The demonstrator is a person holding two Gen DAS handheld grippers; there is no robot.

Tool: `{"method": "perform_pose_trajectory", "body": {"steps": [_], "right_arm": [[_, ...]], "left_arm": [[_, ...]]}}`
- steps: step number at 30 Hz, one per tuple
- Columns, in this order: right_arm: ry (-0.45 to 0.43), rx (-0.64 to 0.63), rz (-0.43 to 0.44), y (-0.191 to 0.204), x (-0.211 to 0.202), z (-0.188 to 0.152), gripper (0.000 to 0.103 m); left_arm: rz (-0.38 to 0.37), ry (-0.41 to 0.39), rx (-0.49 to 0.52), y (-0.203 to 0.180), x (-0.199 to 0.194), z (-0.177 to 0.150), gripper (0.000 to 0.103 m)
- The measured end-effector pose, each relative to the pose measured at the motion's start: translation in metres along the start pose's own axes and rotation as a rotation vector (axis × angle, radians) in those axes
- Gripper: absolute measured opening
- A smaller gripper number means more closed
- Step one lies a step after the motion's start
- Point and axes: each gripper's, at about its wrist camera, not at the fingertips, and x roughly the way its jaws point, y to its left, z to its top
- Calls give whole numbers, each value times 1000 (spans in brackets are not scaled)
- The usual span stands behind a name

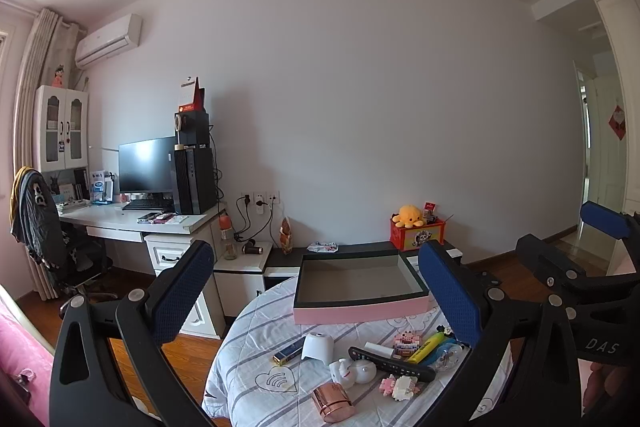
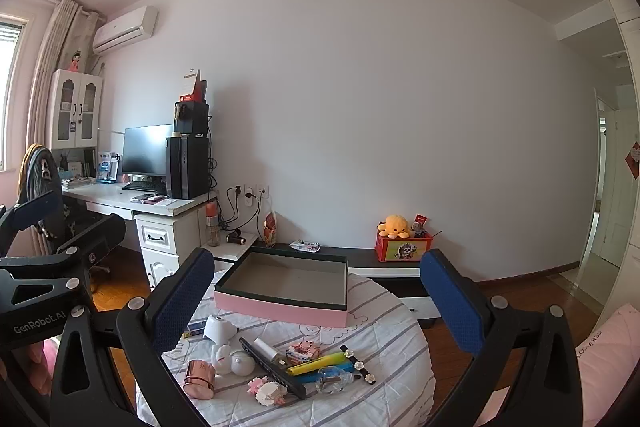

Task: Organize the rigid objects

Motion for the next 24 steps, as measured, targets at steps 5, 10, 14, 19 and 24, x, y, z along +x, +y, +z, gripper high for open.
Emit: {"method": "perform_pose_trajectory", "body": {"steps": [5, 10, 14, 19, 24], "right_arm": [[2, -2, 4, 1, -2, 1, 103], [4, 0, 4, 1, -2, 0, 103], [4, 0, 5, 0, -3, 0, 103], [-2, 1, 8, 0, -5, -1, 103], [-6, -1, 6, 1, -4, 0, 103]], "left_arm": [[3, 1, 9, -1, -1, 2, 103], [1, 2, 6, -2, -1, 0, 103], [3, 0, 2, -1, -1, -1, 103], [1, -1, 0, -2, 0, 0, 103], [0, -15, -8, -2, 0, 1, 103]]}}
